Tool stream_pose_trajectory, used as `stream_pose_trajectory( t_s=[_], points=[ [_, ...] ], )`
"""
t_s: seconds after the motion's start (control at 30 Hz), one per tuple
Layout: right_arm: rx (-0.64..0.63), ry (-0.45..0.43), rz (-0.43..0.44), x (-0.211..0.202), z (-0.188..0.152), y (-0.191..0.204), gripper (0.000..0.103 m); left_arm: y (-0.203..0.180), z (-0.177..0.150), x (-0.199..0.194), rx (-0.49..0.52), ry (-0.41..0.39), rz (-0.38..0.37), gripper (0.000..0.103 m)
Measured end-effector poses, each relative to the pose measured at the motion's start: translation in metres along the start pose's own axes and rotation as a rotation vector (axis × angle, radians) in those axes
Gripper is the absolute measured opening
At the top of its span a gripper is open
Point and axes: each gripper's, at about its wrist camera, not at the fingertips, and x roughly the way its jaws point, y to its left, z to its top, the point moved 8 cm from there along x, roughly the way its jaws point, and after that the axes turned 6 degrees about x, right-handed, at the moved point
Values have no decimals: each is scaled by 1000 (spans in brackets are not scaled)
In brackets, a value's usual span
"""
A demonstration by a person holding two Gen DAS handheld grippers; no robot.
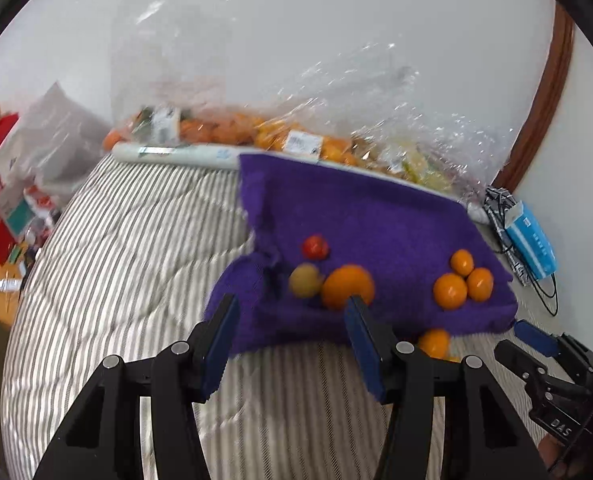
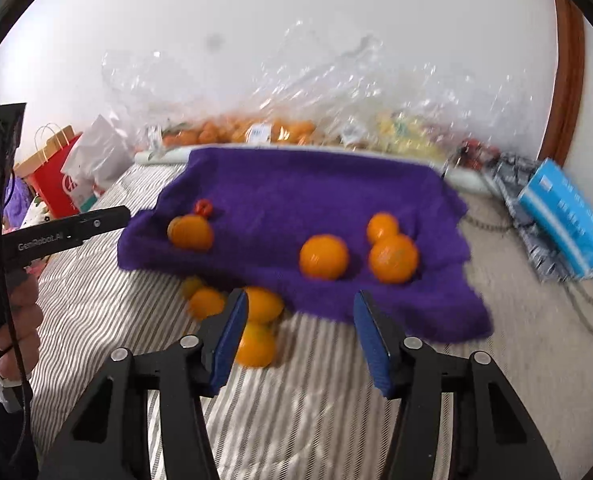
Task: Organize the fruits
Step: 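Move the right tool to an orange on the bedspread and grasp it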
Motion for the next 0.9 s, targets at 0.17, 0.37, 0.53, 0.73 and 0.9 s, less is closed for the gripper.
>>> stream_pose_trajectory(
  t_s=[0.17,0.37,0.53,0.73,0.9],
  points=[
    [15,60,37,16,-26,13,50,9,-21,-6,-16,21,-5,52],
    [-4,97,35,36,-36,24,50,13,-40,-10,-12,44,-6,52],
    [-1,124,64,49,-40,30,43,13,-51,-9,0,63,-1,52],
    [-32,93,38,47,-41,29,35,-4,-58,-4,4,75,-37,52],
    [-39,35,26,24,-36,11,35,-32,-59,5,15,87,-94,52]
  ],
)
